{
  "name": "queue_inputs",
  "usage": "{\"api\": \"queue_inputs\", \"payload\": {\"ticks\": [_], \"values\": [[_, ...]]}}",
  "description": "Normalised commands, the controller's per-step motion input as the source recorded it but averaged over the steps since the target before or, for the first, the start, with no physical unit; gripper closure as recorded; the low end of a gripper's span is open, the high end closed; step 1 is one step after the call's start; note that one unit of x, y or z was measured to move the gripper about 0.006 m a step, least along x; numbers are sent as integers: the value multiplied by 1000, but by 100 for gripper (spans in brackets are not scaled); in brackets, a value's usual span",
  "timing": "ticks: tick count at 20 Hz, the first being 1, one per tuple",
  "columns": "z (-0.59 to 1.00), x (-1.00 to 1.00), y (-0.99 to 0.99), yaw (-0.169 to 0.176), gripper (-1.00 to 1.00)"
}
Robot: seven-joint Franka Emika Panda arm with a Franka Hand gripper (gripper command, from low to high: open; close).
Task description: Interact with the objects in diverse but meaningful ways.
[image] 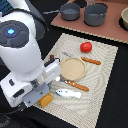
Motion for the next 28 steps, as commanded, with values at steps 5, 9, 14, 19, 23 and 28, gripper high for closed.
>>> {"api": "queue_inputs", "payload": {"ticks": [5, 9, 14, 19, 23, 28], "values": [[-231, 161, -130, -15, 100], [530, 6, 119, -3, 100], [1000, -95, 443, -1, 100], [1000, 111, 518, -19, 100], [981, 651, 641, -6, 100], [671, 687, 717, 0, 100]]}}
